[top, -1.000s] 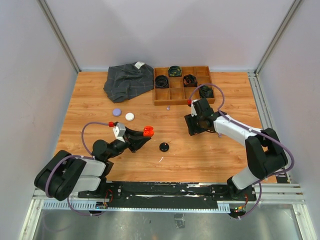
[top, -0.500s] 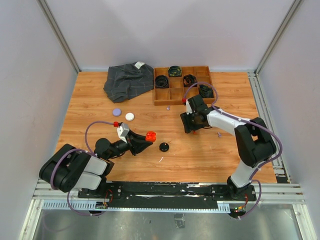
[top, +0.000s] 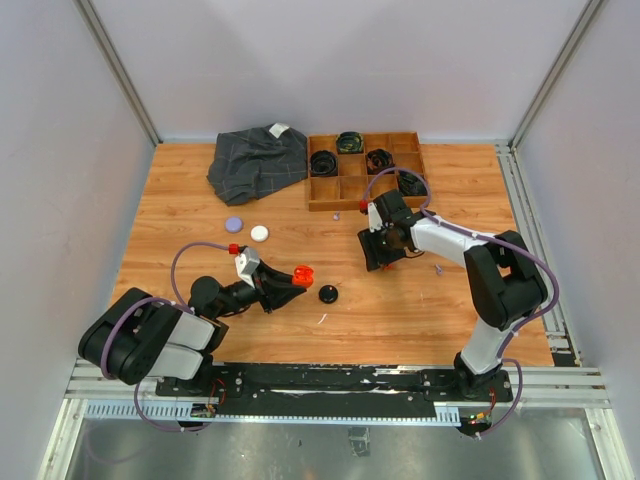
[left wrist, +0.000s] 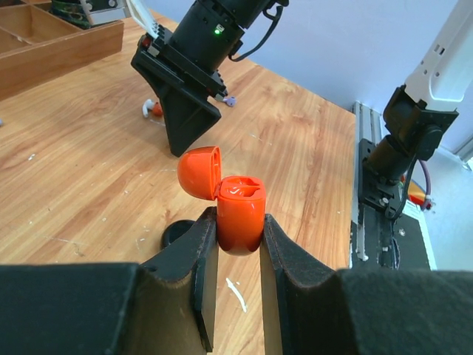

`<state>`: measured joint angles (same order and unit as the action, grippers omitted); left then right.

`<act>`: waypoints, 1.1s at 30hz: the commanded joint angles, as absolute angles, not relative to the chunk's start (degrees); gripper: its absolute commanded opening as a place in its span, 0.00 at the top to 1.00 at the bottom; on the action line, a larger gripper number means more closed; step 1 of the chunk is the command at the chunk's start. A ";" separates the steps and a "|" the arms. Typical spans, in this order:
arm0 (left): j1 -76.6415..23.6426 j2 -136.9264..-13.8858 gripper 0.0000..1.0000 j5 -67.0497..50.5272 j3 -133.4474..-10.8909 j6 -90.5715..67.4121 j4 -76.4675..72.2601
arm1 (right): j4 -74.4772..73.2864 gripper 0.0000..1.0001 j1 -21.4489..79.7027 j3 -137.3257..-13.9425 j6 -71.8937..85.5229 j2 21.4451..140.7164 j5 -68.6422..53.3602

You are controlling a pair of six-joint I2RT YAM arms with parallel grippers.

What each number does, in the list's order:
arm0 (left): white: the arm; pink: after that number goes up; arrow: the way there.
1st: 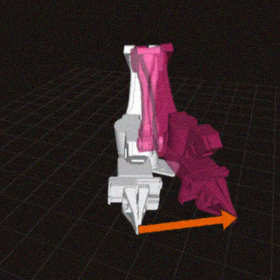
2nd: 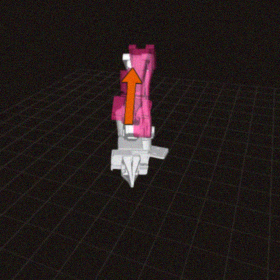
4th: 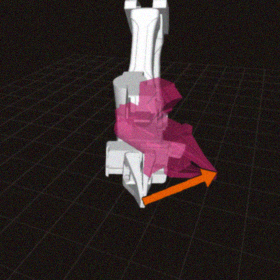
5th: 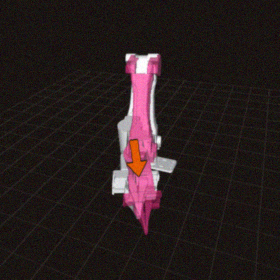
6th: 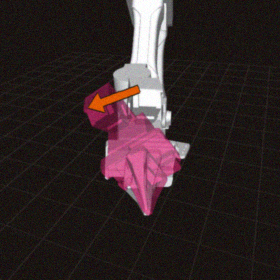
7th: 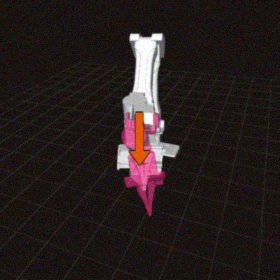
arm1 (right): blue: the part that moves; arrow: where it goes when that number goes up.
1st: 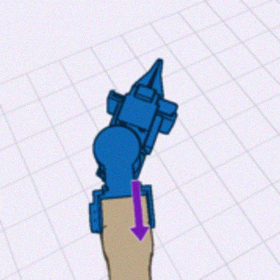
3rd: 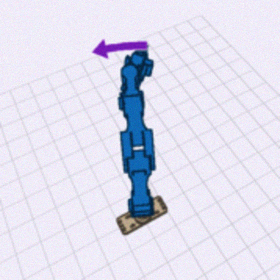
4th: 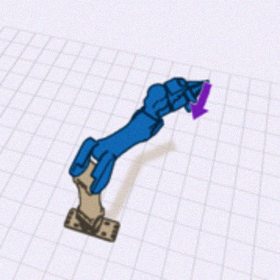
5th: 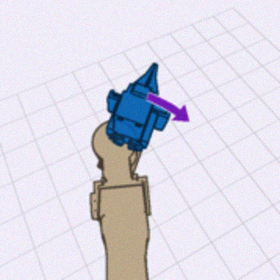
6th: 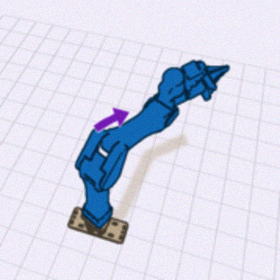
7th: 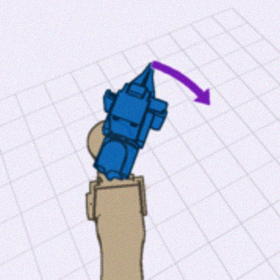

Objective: Insert the wireless bluetooth earbuds into the charging case
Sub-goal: Pick up the earbud from the center of the board.

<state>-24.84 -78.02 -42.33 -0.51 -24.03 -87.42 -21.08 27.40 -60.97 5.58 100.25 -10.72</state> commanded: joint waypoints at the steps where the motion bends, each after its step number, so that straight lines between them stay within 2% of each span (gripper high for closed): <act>1: -24.43 -78.13 1.00 -43.84 -0.92 -24.04 -98.04 | -25.14 0.49 26.83 -61.34 4.51 100.37 -13.10; 10: -24.43 -78.44 1.00 -44.19 -1.16 -24.53 -98.34 | -28.80 0.48 27.51 -63.71 3.51 96.68 -12.05; 17: -24.43 -78.54 1.00 -43.90 -1.15 -25.14 -98.83 | -32.60 0.43 27.18 -65.15 4.87 92.98 -4.98; 33: -24.43 -74.94 1.00 -43.76 -1.05 -23.48 -94.83 | -36.81 0.49 24.88 -69.78 -1.91 102.93 -4.91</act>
<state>-24.84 -76.07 -43.38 -0.54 -24.67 -87.53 -34.02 27.38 -67.68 0.71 100.86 -4.93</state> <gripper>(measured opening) 0.275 0.513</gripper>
